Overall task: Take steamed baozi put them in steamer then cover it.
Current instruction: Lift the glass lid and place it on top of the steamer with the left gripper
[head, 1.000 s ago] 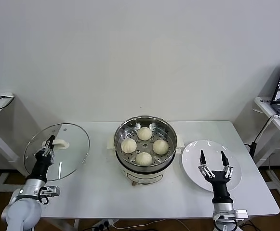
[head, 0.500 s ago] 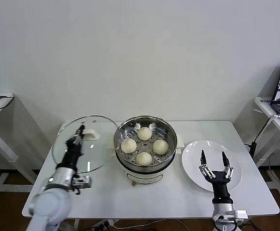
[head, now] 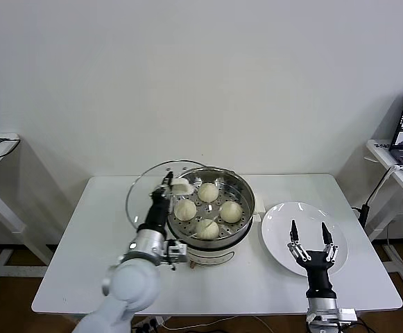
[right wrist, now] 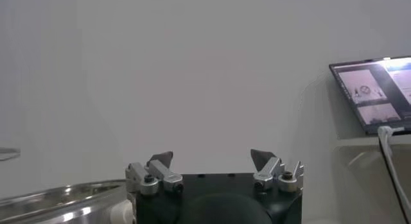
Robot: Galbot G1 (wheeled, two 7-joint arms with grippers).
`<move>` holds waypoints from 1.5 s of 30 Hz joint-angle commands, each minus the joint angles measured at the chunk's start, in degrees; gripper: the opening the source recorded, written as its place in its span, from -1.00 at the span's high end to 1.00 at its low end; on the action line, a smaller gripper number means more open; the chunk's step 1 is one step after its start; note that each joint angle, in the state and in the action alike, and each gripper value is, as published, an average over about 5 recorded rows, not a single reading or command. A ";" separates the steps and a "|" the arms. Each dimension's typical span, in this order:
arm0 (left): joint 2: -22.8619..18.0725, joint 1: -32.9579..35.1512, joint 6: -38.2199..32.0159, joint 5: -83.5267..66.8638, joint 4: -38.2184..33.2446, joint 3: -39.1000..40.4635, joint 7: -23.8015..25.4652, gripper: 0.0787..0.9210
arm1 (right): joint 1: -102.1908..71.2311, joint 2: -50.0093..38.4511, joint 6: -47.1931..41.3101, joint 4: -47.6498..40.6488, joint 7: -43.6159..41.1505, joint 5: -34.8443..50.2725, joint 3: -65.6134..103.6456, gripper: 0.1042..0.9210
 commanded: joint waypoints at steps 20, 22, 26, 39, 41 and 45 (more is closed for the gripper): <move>-8.92 -9.51 4.81 7.39 12.43 12.44 0.71 0.74 | -0.93 2.19 0.66 -0.10 0.18 -3.11 -0.56 -0.76; -9.27 -9.66 4.73 7.53 13.16 12.31 0.52 0.74 | -0.95 2.28 0.69 -0.18 0.18 -3.22 -0.57 -0.76; -10.45 -9.72 4.51 8.07 14.86 11.87 0.02 0.74 | -0.94 2.40 0.86 -0.46 0.18 -3.38 -0.55 -0.76; -12.90 -9.82 3.54 10.18 18.84 10.36 -0.89 0.74 | -0.83 2.45 1.65 -1.55 0.21 -3.98 -0.34 -0.76; -13.07 -9.80 3.51 10.43 19.19 9.97 -0.99 0.74 | -0.80 2.45 1.72 -1.76 0.22 -4.05 -0.39 -0.76; -13.17 -9.59 3.62 10.82 19.27 9.83 -1.09 0.74 | -0.57 2.56 1.65 -2.00 0.28 -4.02 -0.54 -0.76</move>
